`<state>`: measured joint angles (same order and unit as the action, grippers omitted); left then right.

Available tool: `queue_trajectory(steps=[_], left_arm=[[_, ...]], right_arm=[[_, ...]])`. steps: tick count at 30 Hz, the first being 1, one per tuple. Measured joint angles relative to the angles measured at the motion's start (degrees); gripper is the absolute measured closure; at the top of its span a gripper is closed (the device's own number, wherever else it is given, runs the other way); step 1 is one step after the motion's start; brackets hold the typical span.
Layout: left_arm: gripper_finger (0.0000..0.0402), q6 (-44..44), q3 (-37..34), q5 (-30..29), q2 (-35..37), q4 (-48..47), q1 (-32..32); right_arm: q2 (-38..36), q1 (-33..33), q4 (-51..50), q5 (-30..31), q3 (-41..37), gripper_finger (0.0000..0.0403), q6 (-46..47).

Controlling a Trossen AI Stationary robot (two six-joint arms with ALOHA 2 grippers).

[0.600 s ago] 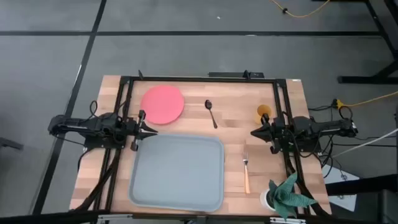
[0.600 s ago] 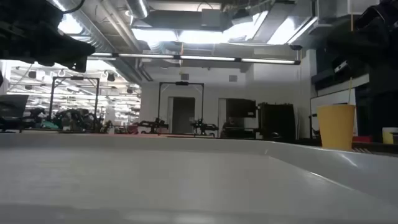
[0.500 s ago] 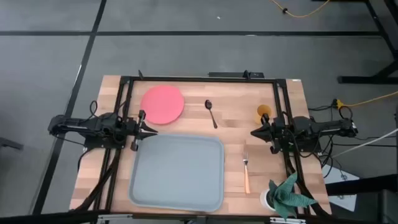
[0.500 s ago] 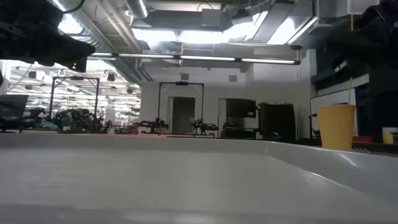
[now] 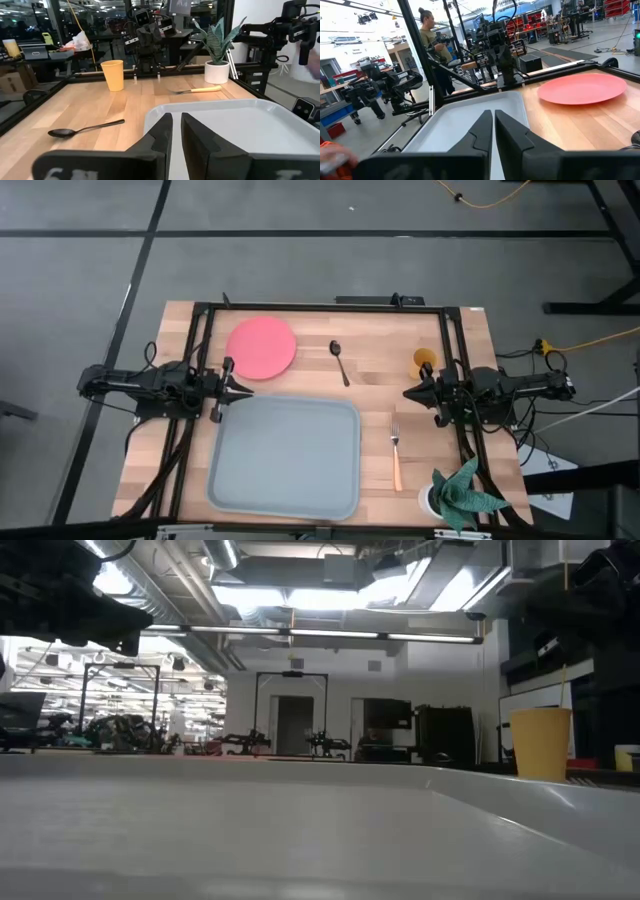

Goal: Pick and place plate/cup/fork/spoon on tray

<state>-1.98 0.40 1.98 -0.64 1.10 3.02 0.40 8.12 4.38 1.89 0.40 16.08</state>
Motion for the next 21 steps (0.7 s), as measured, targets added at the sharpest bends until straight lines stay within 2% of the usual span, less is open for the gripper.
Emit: queue_trajectory(steps=[16,21], left_arm=[[0.0369,-0.07,0.0,-0.1,0.0,0.0,-0.02],[0.0369,1.18,-0.02,-4.55,0.0,3.03,-0.01]], right_arm=[[-0.01,-0.01,0.02,0.0,0.0,0.0377,-0.02],[0.0,-0.02,2.94,0.7,0.0,0.0377,-0.11]])
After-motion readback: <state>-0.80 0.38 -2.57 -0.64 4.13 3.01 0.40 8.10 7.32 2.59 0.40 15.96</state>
